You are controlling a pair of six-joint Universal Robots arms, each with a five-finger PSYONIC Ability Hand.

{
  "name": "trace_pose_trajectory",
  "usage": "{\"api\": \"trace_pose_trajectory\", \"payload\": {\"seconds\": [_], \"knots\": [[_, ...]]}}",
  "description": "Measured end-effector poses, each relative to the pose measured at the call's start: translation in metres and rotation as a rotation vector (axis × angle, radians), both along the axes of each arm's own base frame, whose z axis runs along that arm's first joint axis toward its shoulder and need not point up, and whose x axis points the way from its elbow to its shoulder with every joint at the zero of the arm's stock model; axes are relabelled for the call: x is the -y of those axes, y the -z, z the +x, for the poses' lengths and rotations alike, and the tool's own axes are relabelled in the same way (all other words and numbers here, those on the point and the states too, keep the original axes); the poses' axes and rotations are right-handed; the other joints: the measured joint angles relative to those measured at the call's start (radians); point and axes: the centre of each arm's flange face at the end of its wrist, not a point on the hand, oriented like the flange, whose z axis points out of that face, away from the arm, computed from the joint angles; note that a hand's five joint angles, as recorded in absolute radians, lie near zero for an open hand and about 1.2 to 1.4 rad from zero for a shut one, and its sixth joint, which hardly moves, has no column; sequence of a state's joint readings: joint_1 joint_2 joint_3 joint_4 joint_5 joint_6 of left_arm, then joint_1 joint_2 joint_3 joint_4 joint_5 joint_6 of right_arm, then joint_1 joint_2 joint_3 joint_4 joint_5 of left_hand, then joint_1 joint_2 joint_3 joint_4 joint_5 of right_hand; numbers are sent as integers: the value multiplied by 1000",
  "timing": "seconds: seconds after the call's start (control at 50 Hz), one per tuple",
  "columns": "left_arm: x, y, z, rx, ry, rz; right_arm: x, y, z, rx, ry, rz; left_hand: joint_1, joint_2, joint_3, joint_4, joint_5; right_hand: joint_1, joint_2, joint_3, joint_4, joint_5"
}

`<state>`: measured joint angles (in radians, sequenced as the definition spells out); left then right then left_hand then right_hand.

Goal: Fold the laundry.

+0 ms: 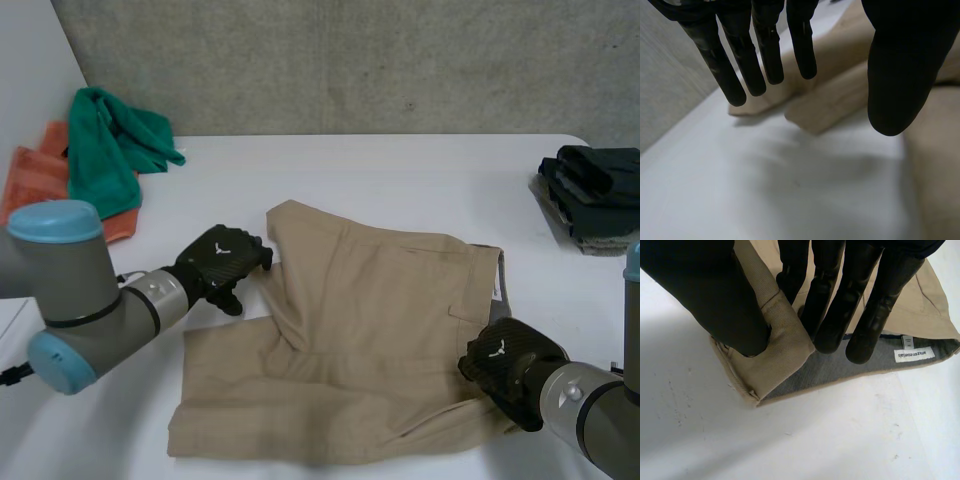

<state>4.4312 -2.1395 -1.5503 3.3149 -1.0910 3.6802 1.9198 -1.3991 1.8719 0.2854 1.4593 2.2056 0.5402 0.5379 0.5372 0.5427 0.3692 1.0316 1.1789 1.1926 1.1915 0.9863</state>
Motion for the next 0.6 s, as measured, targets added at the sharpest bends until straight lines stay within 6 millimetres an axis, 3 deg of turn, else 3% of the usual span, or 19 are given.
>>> {"api": "trace_pose_trajectory", "payload": {"seconds": [0.06, 0.22, 0.28, 0.3, 0.42, 0.6], "knots": [[13, 20, -2, -1, 6, 28, -1, 2, 0, 11, 11, 11, 10, 11, 12, 13, 13, 0, 0, 0, 0, 0], [25, 34, -8, -12, 14, 6, -3, 5, -1, 12, 16, 16, 186, 176, 173, 170, 165, 0, 0, 0, 0, 0], [26, 35, -10, -16, 18, -10, -4, 7, -1, 12, 17, 15, 186, 176, 173, 170, 165, 7, 0, 0, 0, 0], [26, 34, -12, -19, 21, -19, -4, 7, -2, 12, 17, 15, 356, 350, 349, 345, 339, 7, 0, 0, 0, 0], [21, 33, -19, -20, 34, -41, -4, 9, -2, 18, 22, 15, 588, 645, 640, 642, 615, 7, 0, 0, 0, 0], [25, 21, -14, 28, -97, -94, -4, 11, -1, 21, 25, 25, 588, 657, 650, 654, 615, 7, 0, 0, 0, 0]]}}
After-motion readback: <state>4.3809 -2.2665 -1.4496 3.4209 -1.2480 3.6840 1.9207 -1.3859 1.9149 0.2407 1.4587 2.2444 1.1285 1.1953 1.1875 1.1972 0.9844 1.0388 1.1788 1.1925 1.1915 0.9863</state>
